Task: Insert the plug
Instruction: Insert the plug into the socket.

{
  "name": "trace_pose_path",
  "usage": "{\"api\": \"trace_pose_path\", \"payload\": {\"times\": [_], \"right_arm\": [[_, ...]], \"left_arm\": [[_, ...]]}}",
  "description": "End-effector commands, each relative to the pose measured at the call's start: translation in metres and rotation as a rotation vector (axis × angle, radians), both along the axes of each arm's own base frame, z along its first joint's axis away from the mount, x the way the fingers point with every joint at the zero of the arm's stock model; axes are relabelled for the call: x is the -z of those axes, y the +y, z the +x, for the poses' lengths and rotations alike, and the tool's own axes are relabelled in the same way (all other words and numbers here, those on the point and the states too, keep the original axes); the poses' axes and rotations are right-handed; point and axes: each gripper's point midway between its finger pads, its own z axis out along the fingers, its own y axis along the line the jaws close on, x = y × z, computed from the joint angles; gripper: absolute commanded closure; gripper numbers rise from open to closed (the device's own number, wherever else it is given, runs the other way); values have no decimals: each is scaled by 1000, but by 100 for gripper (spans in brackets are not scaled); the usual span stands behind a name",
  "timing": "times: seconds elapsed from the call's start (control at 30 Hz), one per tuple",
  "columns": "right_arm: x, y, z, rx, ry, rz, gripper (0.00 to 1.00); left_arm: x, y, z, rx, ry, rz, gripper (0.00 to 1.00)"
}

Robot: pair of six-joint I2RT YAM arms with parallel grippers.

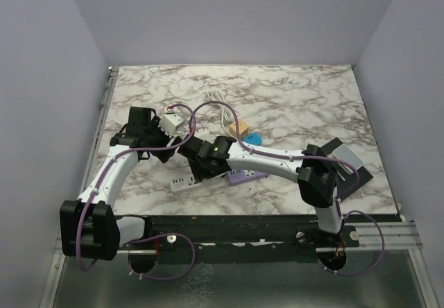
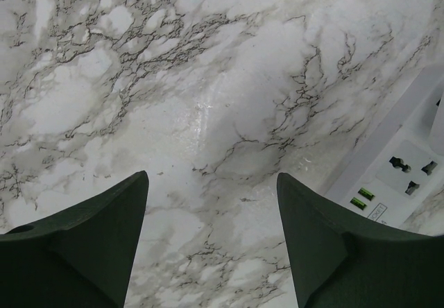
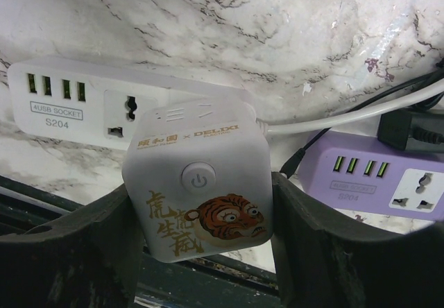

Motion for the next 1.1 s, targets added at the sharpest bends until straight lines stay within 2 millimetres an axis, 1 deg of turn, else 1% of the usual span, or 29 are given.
{"api": "trace_pose_path", "payload": {"times": [0.0, 0.17, 0.4, 0.63, 0.77, 1.07], "right_arm": [[11, -21, -4, 23, -6, -115, 99], [14, -18, -6, 21, 5, -119, 99], [4, -12, -3, 5, 2, -114, 99], [20, -8, -8, -10, 43, -128, 100], [23, -9, -8, -3, 47, -136, 99], [36, -14, -13, 41, 88, -187, 99]], "left_arm": [[-2, 2, -1, -14, -6, 2, 25], [-4, 2, 1, -24, -9, -7, 25], [-4, 0, 2, -30, -6, -17, 26], [-3, 2, 0, -28, -7, -9, 26], [-1, 2, 0, -25, -6, -6, 27], [-4, 2, 1, -19, -20, -1, 27]]}}
